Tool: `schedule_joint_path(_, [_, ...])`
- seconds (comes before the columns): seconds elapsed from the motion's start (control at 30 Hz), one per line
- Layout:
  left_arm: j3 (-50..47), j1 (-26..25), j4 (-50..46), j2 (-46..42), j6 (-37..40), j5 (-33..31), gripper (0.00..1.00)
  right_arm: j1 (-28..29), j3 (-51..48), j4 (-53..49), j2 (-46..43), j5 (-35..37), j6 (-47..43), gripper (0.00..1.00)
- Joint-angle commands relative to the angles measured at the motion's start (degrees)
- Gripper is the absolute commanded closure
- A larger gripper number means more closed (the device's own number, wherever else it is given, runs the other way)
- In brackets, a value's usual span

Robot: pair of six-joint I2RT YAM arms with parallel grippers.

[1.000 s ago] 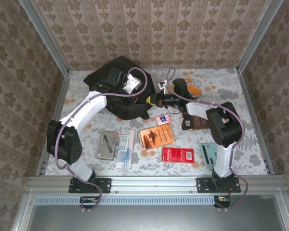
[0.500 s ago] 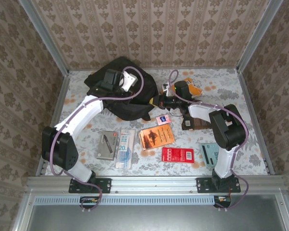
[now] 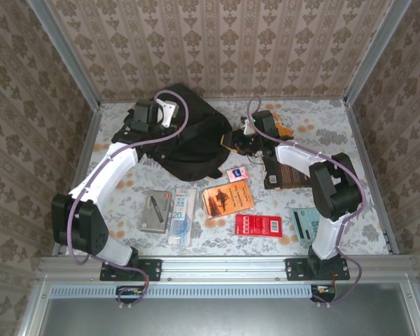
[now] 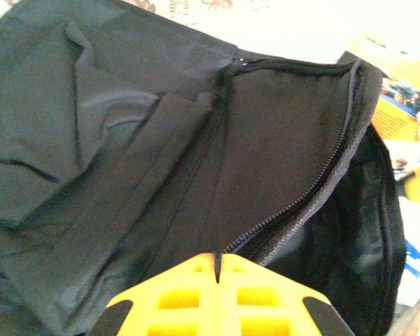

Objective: Pack the student bag

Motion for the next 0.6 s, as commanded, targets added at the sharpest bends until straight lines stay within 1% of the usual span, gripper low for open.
schedule_joint_path(0.0, [-1.01, 0.14, 1.16, -0.83, -2.66, 1.68, 1.00, -0.38, 4.69, -10.50, -2.54, 8.84, -2.41, 0.60])
schedule_joint_path(0.07, [-1.48, 0.14, 1.45, -1.11, -2.84, 1.89, 1.00, -0.45, 7.41, -14.11, -2.49, 10.09, -0.37, 0.58])
schedule_joint_path(0.13, [-1.58, 0.15, 1.41, -1.26, -2.84, 2.05, 1.00, -0.92, 10.55, -17.77, -1.62, 8.92, 5.39, 0.55])
schedule_joint_path(0.2, [-1.66, 0.14, 1.43, -1.32, -2.84, 2.29, 1.00, -1.45, 11.69, -16.58, -0.75, 6.20, 11.70, 0.54])
schedule_joint_path(0.3, [-1.66, 0.12, 1.43, -1.49, -2.87, 2.50, 1.00, -1.59, 14.14, -16.24, 1.49, 5.42, 22.62, 0.49])
schedule_joint_path(0.4, [-1.67, 0.09, 1.41, -1.64, -2.77, 2.49, 1.00, -1.55, 16.41, -12.52, 4.82, 2.74, 31.96, 0.37])
schedule_joint_path(0.43, [-1.65, 0.12, 1.30, -1.59, -2.71, 2.50, 1.00, -1.54, 17.01, -10.73, 5.94, 2.23, 34.68, 0.31])
schedule_joint_path(0.57, [-1.30, 0.05, 1.30, -1.20, -2.76, 3.17, 1.00, -1.44, 23.19, -10.67, 11.30, 0.66, 39.19, 0.31])
